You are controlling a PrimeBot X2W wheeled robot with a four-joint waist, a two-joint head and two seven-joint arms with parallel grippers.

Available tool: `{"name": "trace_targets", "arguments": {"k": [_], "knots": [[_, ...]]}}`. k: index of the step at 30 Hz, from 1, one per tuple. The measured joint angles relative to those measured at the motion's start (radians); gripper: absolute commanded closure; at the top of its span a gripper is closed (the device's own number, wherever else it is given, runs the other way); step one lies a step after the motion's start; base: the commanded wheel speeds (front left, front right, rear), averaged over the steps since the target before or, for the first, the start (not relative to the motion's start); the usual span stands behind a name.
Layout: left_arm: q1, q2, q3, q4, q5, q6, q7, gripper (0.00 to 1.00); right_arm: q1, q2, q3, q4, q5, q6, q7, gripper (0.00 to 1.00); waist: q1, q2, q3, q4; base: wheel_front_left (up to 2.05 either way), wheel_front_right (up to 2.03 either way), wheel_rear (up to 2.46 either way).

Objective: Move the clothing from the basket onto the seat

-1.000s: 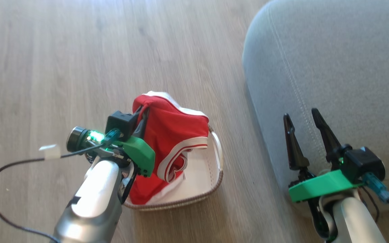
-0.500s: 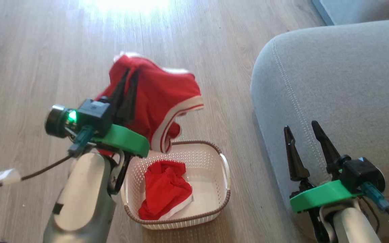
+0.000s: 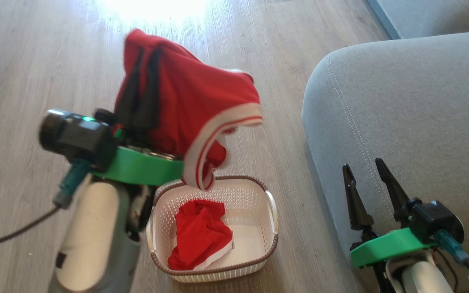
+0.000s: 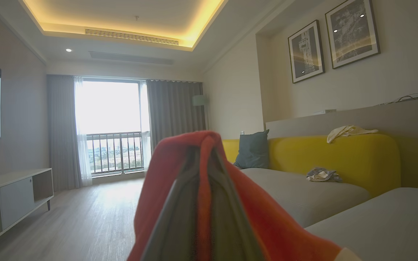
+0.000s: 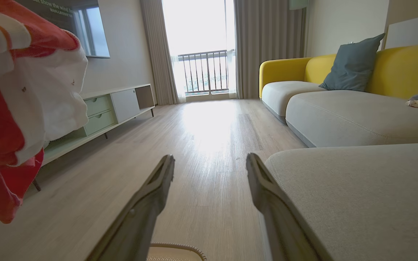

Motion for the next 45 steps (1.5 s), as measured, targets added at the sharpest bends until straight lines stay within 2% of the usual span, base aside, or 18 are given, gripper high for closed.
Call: {"name": "trace_targets", "arguments": {"k": [10,15,25,40,45], "knots": [[0.072,0.001,-0.184,-0.002,-0.041,0.007,0.0,1.0,0.011,0.0,-0.012,0.0,0.0,0.0,0.0,0.0,0.0,0.0,-0.009,0.005,0.0,0.0,0.0],[0.101,0.001,-0.24,-0.012,-0.061,-0.001,0.0,1.0,0.011,0.0,-0.012,0.0,0.0,0.0,0.0,0.0,0.0,0.0,-0.011,0.006,0.0,0.0,0.0],[0.142,0.003,-0.284,-0.005,-0.089,0.0,0.0,1.0,0.011,0.0,-0.021,0.0,-0.002,0.0,0.0,0.0,0.0,0.0,-0.004,0.015,0.0,0.0,0.0],[0.142,0.004,-0.249,0.008,-0.082,-0.001,0.0,1.0,0.01,0.0,-0.026,-0.011,-0.016,0.0,0.0,0.0,0.0001,0.0,0.004,0.016,0.0,0.0,0.0],[0.142,0.004,-0.238,0.024,-0.078,-0.004,0.0,1.0,0.01,0.0,0.026,-0.062,-0.039,0.0,0.0,0.0,0.0001,0.0,0.008,0.014,0.0,0.0,0.0]]}}
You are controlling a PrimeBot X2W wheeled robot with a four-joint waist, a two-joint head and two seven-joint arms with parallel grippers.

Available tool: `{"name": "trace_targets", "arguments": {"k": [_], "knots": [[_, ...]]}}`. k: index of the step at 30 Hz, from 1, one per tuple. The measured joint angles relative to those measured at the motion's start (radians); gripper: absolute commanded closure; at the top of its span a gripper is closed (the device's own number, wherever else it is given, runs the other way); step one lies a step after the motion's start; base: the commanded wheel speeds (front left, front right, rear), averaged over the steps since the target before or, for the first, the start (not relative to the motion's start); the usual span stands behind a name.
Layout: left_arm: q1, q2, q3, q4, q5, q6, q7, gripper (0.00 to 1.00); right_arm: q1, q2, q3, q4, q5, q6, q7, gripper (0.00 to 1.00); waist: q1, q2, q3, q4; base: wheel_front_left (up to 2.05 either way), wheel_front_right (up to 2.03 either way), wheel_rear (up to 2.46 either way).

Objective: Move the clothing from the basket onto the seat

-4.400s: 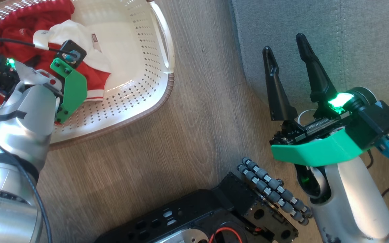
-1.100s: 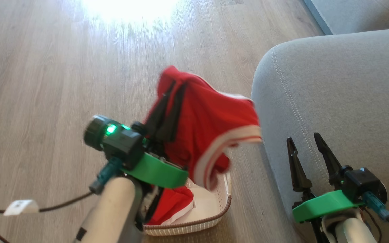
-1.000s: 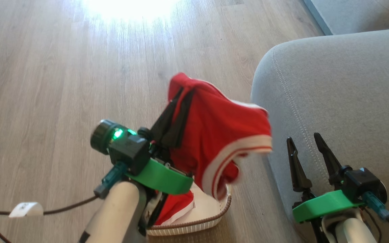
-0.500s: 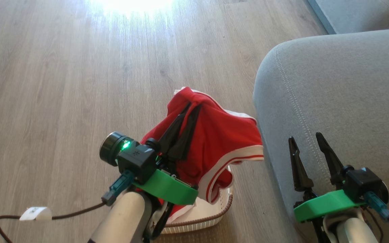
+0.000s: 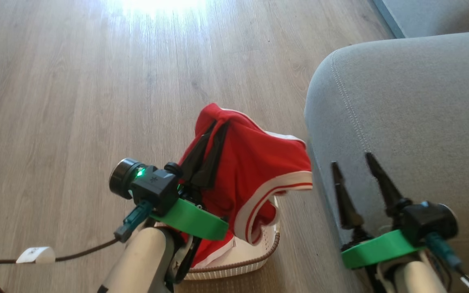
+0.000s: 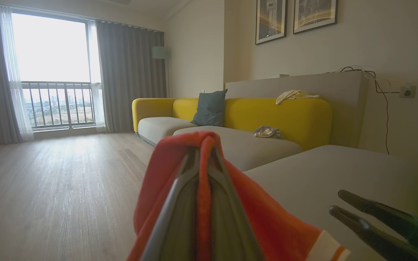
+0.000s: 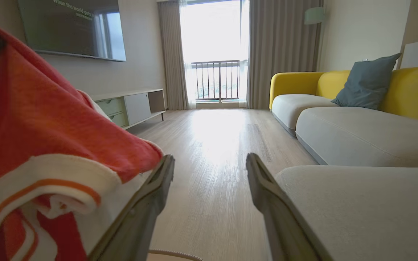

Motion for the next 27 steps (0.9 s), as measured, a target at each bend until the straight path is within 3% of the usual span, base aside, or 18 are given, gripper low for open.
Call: {"name": "trace_targets", "arguments": {"k": [4,9,11,20,27], "knots": [[0.0,0.0,0.018,0.007,0.0,-0.006,0.0,1.0,0.0,-0.016,0.08,-0.049,-0.022,0.0,0.0,0.0,0.0,0.0,0.004,-0.002,0.0,0.0,0.0],[0.0,0.0,0.022,0.014,0.009,-0.007,0.0,1.0,0.0,-0.114,0.23,-0.135,-0.013,0.0,0.0,0.0,0.0,0.0,0.01,-0.008,0.0,0.0,0.0],[0.0,0.0,0.022,0.018,0.009,-0.007,0.0,1.0,0.0,-0.126,0.248,-0.139,-0.013,0.0,0.0,0.0,0.0,0.0,0.011,-0.01,0.0,0.0,0.0],[0.0,0.0,-0.022,0.024,0.031,-0.028,0.0,1.0,-0.01,-0.15,0.317,-0.074,-0.008,0.0,0.0,0.0,0.0,0.0,0.014,-0.002,0.0,0.0,0.0],[-0.001,0.001,-0.091,0.04,0.053,-0.072,0.0,1.0,-0.066,-0.177,0.376,-0.009,0.028,0.0,0.0,0.0,0.0,0.0,0.017,0.013,0.0,0.0,0.0]]}}
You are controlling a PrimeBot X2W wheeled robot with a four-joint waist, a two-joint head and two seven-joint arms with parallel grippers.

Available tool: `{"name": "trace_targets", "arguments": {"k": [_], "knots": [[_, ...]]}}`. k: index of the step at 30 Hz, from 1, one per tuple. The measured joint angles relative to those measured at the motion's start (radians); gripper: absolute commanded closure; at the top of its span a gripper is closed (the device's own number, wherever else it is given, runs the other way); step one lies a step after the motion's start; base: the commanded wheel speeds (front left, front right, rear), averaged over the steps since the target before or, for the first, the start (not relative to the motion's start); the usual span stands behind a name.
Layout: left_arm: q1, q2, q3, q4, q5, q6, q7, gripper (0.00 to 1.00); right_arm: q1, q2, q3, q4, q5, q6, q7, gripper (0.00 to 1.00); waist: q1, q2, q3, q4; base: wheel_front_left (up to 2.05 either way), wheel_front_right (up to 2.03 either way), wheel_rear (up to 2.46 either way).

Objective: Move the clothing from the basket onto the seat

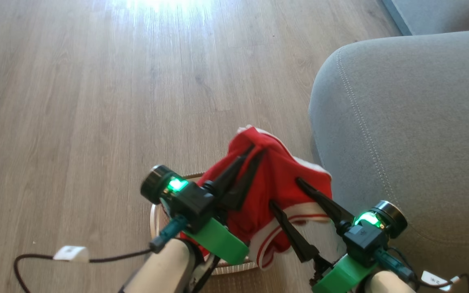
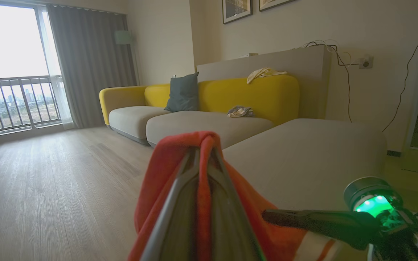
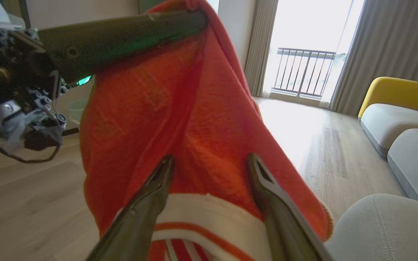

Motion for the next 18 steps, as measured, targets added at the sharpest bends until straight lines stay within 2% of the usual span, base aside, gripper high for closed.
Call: {"name": "trace_targets", "arguments": {"k": [11,18], "knots": [[-0.018,0.003,-0.095,0.047,0.037,-0.067,0.0,1.0,-0.086,-0.043,0.101,0.085,0.002,0.0,0.0,0.0,0.0,0.0,0.003,0.015,0.0,0.0,0.0],[-0.019,0.005,-0.119,0.057,0.038,-0.076,0.0,1.0,-0.136,-0.067,0.195,0.114,-0.022,0.0,0.0,0.0,0.0,0.0,0.001,0.024,0.0,0.0,0.0]]}}
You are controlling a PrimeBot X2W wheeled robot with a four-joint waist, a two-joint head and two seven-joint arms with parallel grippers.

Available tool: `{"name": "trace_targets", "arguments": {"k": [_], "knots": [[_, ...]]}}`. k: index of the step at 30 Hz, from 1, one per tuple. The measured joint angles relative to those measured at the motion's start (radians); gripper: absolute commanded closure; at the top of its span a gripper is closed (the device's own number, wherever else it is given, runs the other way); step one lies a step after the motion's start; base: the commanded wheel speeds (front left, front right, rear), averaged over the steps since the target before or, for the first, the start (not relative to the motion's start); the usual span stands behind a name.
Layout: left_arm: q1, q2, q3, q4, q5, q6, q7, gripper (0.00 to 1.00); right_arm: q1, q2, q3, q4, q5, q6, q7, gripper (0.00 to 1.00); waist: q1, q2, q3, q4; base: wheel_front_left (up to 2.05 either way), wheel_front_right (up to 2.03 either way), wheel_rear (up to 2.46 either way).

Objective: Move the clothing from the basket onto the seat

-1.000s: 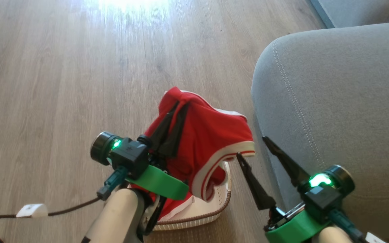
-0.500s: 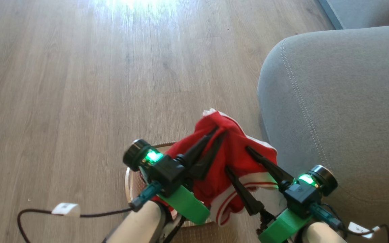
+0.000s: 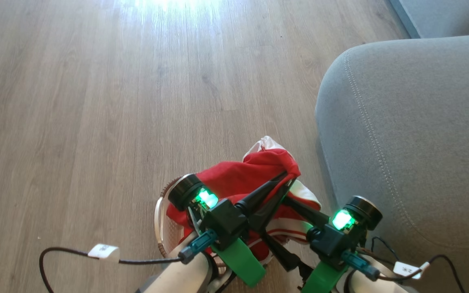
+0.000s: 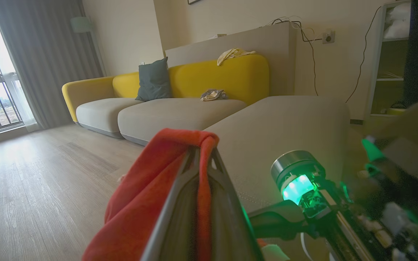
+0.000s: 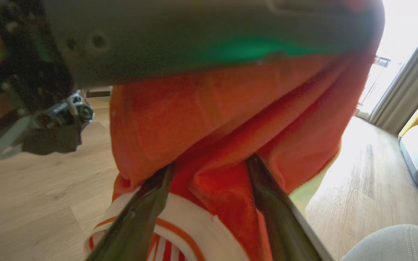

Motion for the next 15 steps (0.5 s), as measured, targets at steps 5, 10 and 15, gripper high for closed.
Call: {"name": "trace_targets", "arguments": {"k": [5,10,15], "knots": [[-0.002,0.001,-0.007,0.001,-0.002,-0.007,0.0,1.0,-0.028,0.002,0.021,0.03,-0.019,0.0,0.0,0.0,0.0,0.0,-0.001,0.005,0.0,0.0,0.0],[-0.004,0.001,-0.021,0.001,-0.004,-0.008,0.0,1.0,-0.036,0.023,0.013,0.058,-0.035,0.0,0.0,0.0,0.0,0.0,-0.003,0.01,0.0,0.0,0.0],[-0.004,0.002,-0.036,0.0,-0.005,-0.009,0.0,1.0,-0.035,0.046,-0.018,0.108,-0.047,0.0,0.0,1.0,0.0,0.0,-0.008,0.018,0.0,0.0,0.0]]}}
